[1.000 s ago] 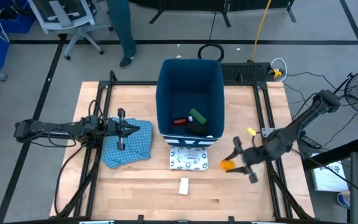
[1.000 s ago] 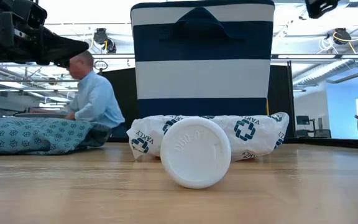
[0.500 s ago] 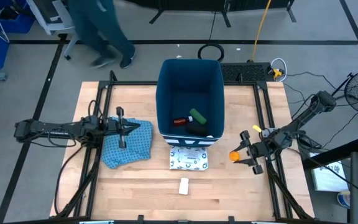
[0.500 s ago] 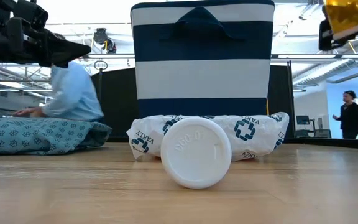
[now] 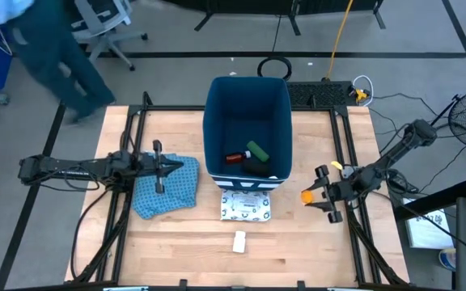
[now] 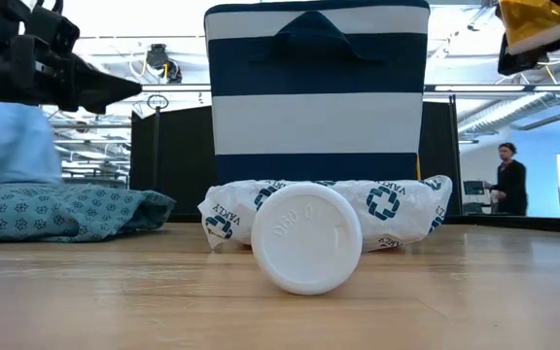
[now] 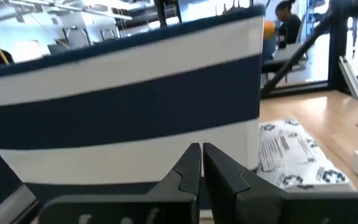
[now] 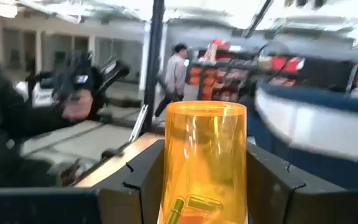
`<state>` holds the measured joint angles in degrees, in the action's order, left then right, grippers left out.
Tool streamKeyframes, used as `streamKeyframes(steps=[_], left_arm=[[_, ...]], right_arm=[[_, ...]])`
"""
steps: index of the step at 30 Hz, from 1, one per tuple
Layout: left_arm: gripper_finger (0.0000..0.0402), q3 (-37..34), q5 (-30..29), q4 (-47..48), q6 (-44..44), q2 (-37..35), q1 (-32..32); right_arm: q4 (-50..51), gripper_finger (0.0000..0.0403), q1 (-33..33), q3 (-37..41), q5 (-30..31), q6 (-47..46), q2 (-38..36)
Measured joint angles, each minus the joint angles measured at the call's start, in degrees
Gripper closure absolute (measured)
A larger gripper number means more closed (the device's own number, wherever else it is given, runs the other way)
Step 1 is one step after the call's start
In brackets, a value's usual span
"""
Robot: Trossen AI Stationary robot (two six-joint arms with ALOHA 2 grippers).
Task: Pick & place medical supplies in basket/bin
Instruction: Put the orange pill bottle into the blue bin
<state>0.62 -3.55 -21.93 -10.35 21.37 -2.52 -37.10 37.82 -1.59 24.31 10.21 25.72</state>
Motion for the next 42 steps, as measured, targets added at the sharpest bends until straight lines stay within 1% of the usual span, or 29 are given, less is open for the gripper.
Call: streamKeyframes(steps=[2, 3, 5, 8, 11, 15, 20, 27, 30, 34, 37, 42], left_arm=[[0.0380, 0.0, 0.0, 1.4, 0.0, 0.0, 0.0], [0.0380, 0.0, 0.0, 1.8, 0.0, 0.0, 0.0], [0.0380, 0.0, -0.1, 1.8, 0.0, 0.0, 0.0], [0.0380, 0.0, -0.8, 1.3, -1.2, 0.0, 0.0], [0.0380, 0.0, -2.1, 0.8, -1.1, 0.0, 0.0], [0.0380, 0.0, -2.5, 0.9, -1.1, 0.0, 0.0], [0.0380, 0.0, -2.4, 1.8, -0.6, 0.0, 0.0], [0.0380, 0.0, -2.5, 2.6, -0.5, 0.0, 0.0], [0.0380, 0.0, -2.5, 2.7, -1.2, 0.0, 0.0], [0.0380, 0.0, -2.6, 2.7, -1.4, 0.0, 0.0], [0.0380, 0.0, -2.5, 2.8, -1.5, 0.0, 0.0], [0.0380, 0.0, -2.6, 3.0, -1.5, 0.0, 0.0]], right_arm=[[-3.6, 0.0236, -1.0, -1.2, 1.9, 0.4, 0.0], [-3.9, 0.0236, -1.7, -2.4, 2.8, 0.9, -0.1], [1.0, 0.0236, -3.0, -6.9, 2.7, 2.5, 0.4], [11.1, 0.0234, -6.1, -17.7, 2.7, 3.7, 1.8], [21.2, 0.0234, -10.6, -29.0, 2.7, 3.9, 6.0], [30.3, 0.0233, -18.1, -43.2, 2.0, 4.2, 12.4], [42.1, 0.0232, -29.5, -58.6, -4.4, 1.5, 22.4], [54.2, 0.0232, -44.7, -76.4, -18.5, -0.5, 39.5], [57.7, 0.0232, -49.8, -81.9, -22.9, 0.3, 47.2], [58.0, 0.0232, -54.6, -85.5, -28.4, 2.6, 55.8], [58.2, 0.0232, -56.5, -85.9, -30.4, 5.2, 61.1], [59.3, 0.0232, -57.4, -85.9, -30.4, 7.7, 69.1]])
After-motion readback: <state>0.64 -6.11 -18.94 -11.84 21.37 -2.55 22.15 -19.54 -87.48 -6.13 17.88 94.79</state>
